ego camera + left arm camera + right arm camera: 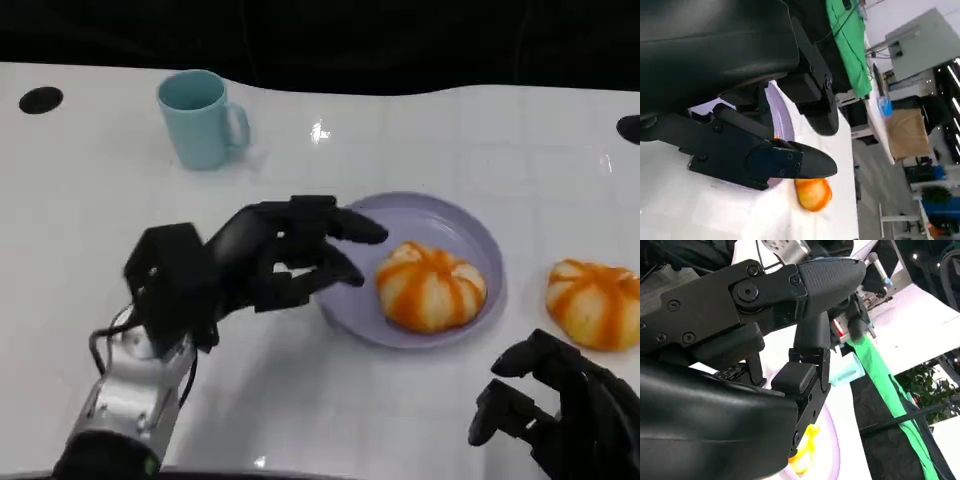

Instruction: Grasp the bread from the table and place it into the plate.

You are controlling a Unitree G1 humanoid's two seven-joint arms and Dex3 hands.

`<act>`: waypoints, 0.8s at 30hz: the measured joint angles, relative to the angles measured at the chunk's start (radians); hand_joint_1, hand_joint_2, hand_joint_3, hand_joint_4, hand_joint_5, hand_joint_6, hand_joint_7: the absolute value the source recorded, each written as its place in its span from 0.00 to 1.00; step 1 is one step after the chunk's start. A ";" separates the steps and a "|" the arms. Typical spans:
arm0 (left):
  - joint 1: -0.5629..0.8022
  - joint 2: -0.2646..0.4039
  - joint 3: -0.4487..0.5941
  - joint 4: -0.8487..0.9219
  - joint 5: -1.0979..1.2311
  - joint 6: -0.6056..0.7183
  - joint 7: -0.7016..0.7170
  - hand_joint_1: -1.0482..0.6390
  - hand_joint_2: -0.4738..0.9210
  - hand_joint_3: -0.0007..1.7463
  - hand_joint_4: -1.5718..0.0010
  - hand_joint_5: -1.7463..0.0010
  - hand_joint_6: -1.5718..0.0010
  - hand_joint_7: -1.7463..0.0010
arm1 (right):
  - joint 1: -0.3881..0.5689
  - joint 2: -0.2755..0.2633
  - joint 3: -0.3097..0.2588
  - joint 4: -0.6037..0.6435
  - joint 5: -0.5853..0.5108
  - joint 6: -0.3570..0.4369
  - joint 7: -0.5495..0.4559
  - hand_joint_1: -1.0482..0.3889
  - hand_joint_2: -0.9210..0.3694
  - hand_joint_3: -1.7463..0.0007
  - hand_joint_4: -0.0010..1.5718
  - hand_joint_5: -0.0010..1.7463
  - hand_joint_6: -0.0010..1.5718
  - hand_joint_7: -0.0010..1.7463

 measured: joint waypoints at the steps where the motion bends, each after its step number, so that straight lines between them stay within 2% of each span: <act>1: 0.033 0.001 0.012 -0.044 -0.029 0.028 -0.009 0.26 1.00 0.24 0.58 0.04 0.60 0.22 | 0.000 0.000 -0.001 0.000 0.000 0.000 -0.001 0.38 0.00 0.88 0.46 0.89 0.50 0.61; 3: 0.095 0.006 0.032 -0.120 -0.079 0.093 -0.030 0.27 1.00 0.24 0.59 0.01 0.61 0.17 | 0.000 0.000 -0.001 0.000 0.000 0.000 -0.002 0.38 0.00 0.88 0.46 0.89 0.50 0.61; 10: 0.274 0.012 0.101 -0.341 -0.253 0.302 -0.061 0.25 1.00 0.22 0.56 0.00 0.67 0.09 | -0.003 0.000 -0.001 0.001 0.000 -0.001 -0.002 0.38 0.00 0.88 0.46 0.89 0.51 0.60; 15: 0.358 0.000 0.122 -0.411 -0.292 0.363 -0.060 0.27 1.00 0.23 0.53 0.00 0.66 0.08 | -0.004 -0.002 -0.003 0.001 0.001 0.000 -0.002 0.37 0.00 0.89 0.47 0.88 0.51 0.61; 19: 0.421 -0.059 0.165 -0.448 -0.382 0.394 -0.047 0.29 1.00 0.22 0.51 0.00 0.63 0.08 | -0.004 -0.005 -0.005 0.001 0.011 0.003 -0.002 0.38 0.00 0.88 0.47 0.88 0.51 0.60; 24: 0.480 -0.109 0.195 -0.474 -0.432 0.432 -0.027 0.29 1.00 0.23 0.50 0.00 0.65 0.03 | -0.004 -0.012 -0.005 0.001 0.013 0.005 0.000 0.38 0.00 0.88 0.47 0.88 0.51 0.60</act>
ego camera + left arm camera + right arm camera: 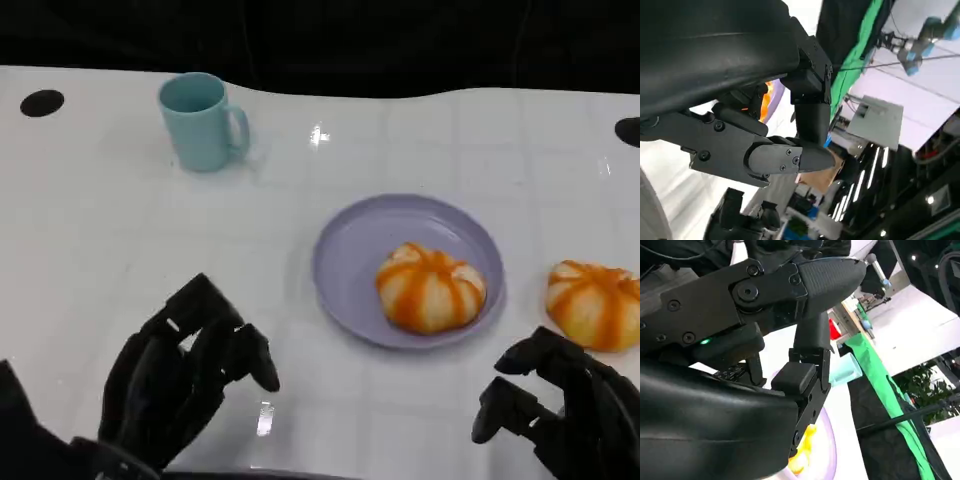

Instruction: Grasp the bread from the table and place it into the plate.

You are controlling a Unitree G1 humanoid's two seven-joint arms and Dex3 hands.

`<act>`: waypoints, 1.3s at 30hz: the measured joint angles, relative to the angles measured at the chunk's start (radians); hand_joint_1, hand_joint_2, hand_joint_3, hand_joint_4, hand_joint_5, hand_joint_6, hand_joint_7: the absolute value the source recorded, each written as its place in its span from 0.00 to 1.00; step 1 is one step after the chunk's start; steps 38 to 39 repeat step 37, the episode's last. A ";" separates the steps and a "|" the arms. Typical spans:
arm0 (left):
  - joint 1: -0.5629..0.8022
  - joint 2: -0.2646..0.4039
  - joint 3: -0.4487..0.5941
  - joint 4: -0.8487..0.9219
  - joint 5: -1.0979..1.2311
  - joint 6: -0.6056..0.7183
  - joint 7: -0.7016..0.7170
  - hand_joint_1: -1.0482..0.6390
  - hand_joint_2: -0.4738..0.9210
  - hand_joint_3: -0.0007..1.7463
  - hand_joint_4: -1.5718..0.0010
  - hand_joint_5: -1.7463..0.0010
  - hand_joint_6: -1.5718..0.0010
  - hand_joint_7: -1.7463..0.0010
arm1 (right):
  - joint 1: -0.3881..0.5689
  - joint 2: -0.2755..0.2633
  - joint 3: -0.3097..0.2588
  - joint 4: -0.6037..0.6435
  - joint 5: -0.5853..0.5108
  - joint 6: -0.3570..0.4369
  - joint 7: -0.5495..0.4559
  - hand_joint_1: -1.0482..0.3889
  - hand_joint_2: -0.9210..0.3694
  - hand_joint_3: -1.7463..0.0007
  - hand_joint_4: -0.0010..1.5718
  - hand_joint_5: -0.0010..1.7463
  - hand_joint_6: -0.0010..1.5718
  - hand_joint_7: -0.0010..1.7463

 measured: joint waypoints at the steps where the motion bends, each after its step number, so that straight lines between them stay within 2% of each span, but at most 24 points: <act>1: 0.007 -0.005 0.006 -0.002 -0.002 0.004 0.000 0.29 1.00 0.23 0.50 0.00 0.66 0.02 | 0.000 -0.001 0.000 0.000 0.001 0.002 0.000 0.38 0.00 0.88 0.47 0.88 0.51 0.60; 20: 0.095 -0.041 0.022 -0.099 -0.034 0.144 0.093 0.31 1.00 0.25 0.51 0.00 0.66 0.00 | 0.002 -0.011 -0.027 -0.005 0.015 0.023 0.001 0.38 0.00 0.89 0.46 0.88 0.52 0.58; 39: 0.086 -0.041 0.013 -0.073 -0.018 0.118 0.095 0.30 1.00 0.23 0.49 0.00 0.64 0.00 | -0.007 -0.013 -0.030 0.008 0.015 0.019 0.015 0.37 0.00 0.87 0.47 0.88 0.51 0.58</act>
